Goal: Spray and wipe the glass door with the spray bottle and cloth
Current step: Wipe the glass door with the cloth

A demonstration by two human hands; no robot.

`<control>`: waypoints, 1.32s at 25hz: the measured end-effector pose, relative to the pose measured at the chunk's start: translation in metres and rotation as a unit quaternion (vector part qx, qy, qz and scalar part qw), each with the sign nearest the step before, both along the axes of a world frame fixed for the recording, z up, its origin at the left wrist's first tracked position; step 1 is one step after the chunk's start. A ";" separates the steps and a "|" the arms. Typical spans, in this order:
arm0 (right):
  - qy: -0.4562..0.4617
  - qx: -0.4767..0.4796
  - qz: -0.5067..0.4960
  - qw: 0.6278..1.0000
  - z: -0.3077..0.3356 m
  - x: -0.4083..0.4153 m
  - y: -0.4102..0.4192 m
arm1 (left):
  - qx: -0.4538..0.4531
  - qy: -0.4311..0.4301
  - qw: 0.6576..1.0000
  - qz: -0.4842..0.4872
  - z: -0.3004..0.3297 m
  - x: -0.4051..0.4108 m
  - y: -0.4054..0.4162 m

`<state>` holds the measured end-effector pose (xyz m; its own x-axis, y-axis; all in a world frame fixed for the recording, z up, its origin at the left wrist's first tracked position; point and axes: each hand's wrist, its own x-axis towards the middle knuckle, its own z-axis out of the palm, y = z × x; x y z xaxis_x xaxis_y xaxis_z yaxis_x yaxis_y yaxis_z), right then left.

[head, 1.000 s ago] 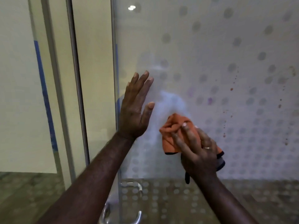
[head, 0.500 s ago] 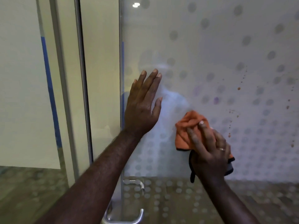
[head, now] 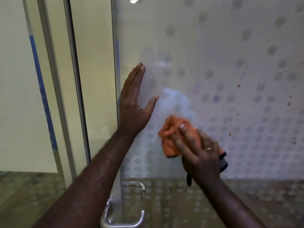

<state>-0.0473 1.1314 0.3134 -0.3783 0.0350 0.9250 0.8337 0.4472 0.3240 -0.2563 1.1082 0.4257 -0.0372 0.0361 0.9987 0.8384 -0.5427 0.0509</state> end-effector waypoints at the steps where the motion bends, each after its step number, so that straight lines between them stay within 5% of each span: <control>1: 0.075 -0.007 -0.006 0.997 0.016 -0.002 0.002 | -0.003 -0.005 1.000 -0.004 0.000 0.000 -0.001; 4: 0.179 -0.039 0.014 0.983 0.031 -0.043 -0.006 | 0.006 -0.014 1.000 -0.013 -0.001 -0.001 -0.001; 8: -0.043 -0.017 0.020 0.999 -0.035 -0.061 -0.017 | 0.029 -0.014 0.999 -0.010 -0.002 -0.004 0.005; 10: -0.083 -0.008 0.002 0.996 -0.051 -0.031 -0.012 | 0.031 -0.008 0.999 -0.006 -0.004 -0.004 0.007; 18: 0.257 -0.074 0.017 0.963 0.046 -0.019 -0.002 | 0.038 -0.003 0.999 -0.022 -0.004 -0.001 0.006; 26: 0.059 0.017 0.007 0.998 0.095 -0.055 -0.002 | 0.026 -0.015 0.997 -0.068 -0.006 0.002 0.005; 30: 0.171 0.004 0.034 0.985 0.103 -0.069 -0.004 | 0.029 -0.010 0.998 -0.061 -0.007 0.001 0.006; 33: 0.139 0.021 0.039 0.989 0.096 -0.073 -0.006 | 0.038 -0.001 0.997 -0.062 -0.008 -0.003 0.008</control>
<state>-0.1206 1.1251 0.4096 -0.1082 -0.0257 0.9938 0.8572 0.5039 0.1064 -0.2589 1.1167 0.4172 -0.0400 -0.0354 0.9986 0.7644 -0.6447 0.0077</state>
